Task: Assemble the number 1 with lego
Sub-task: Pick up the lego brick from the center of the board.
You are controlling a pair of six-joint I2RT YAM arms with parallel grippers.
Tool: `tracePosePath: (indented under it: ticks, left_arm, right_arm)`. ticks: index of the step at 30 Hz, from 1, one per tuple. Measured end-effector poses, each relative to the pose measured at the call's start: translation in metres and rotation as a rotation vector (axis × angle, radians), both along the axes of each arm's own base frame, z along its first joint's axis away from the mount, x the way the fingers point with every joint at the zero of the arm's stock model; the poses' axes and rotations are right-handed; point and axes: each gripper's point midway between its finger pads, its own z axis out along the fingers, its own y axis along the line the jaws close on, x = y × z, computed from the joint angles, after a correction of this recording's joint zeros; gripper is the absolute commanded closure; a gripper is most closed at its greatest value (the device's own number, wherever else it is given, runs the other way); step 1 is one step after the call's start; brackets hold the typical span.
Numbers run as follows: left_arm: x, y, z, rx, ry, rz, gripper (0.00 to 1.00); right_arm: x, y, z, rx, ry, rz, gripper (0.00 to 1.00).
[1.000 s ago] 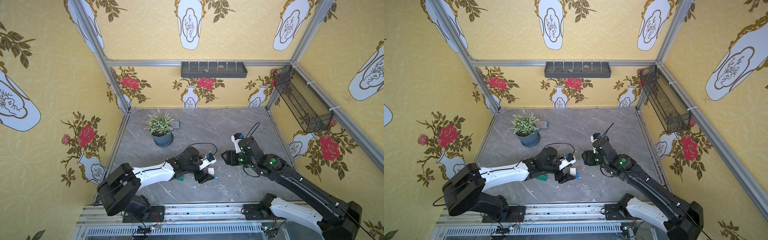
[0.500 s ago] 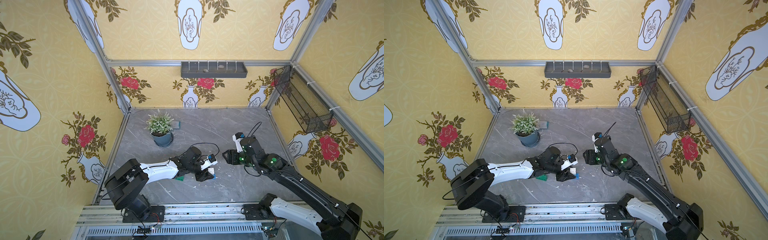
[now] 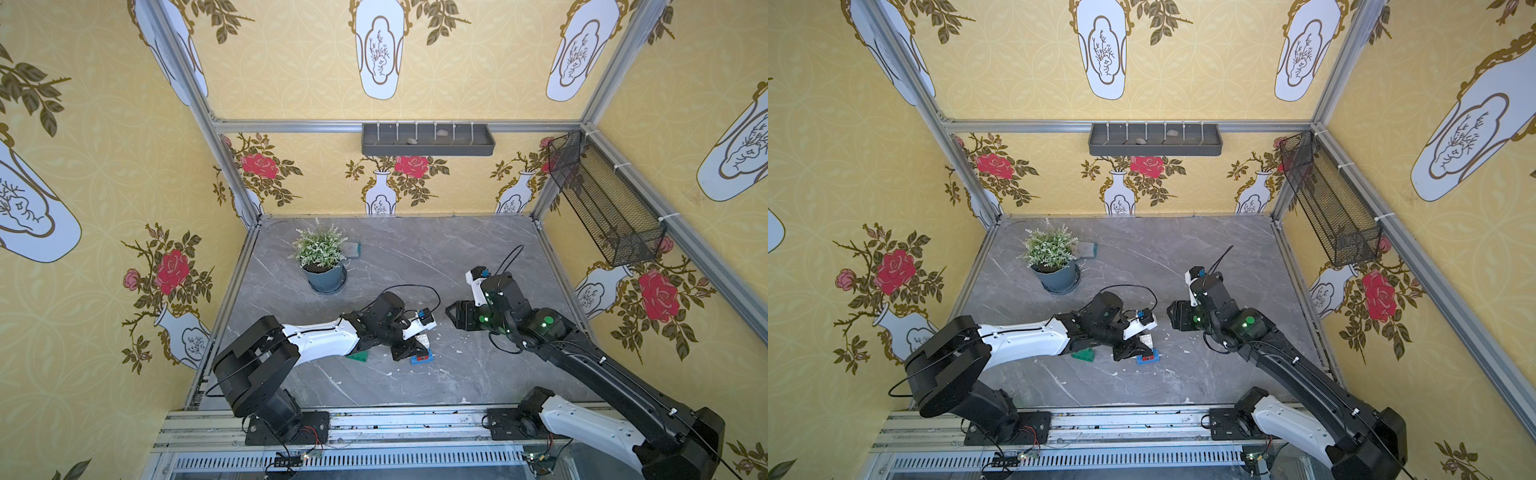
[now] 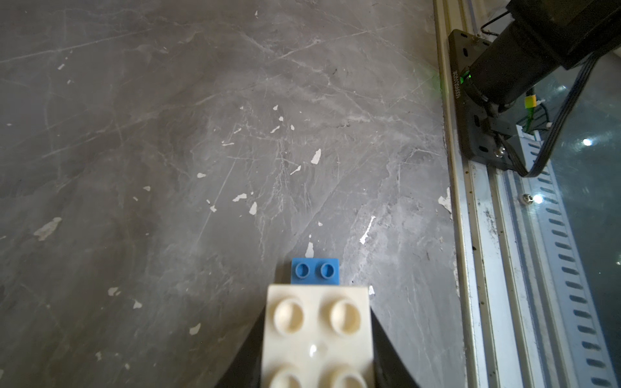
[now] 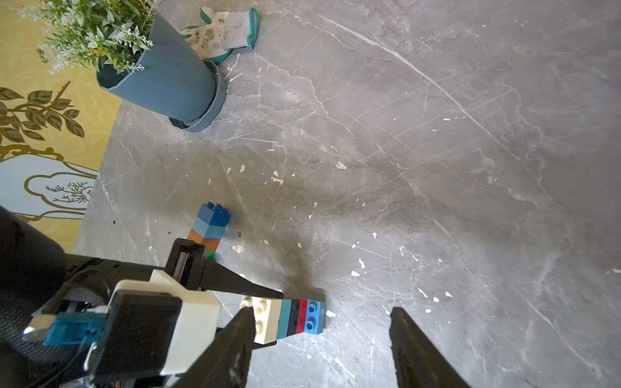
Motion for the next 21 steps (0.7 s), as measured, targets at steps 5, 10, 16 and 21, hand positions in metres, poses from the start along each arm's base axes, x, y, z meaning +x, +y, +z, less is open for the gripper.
tracePosePath:
  ticks: [5,10,16,21]
  left_arm:
    - [0.003,0.001,0.001,0.011,-0.008,0.011,0.77]
    - [0.011,0.005,0.005,0.013,0.003,0.066,0.82]
    - [0.027,0.013,0.019,-0.035,0.096,0.197,0.84]
    - [0.035,0.016,0.030,-0.086,0.209,0.297,0.85]
  right_arm:
    - [0.000,0.000,0.001,0.002,-0.002,-0.001,0.35]
    - [0.001,0.000,0.002,0.004,-0.005,-0.001,0.35]
    - [0.003,0.002,0.007,-0.003,-0.029,0.020,0.35]
    - [0.005,0.008,0.010,-0.013,-0.074,0.076,0.35]
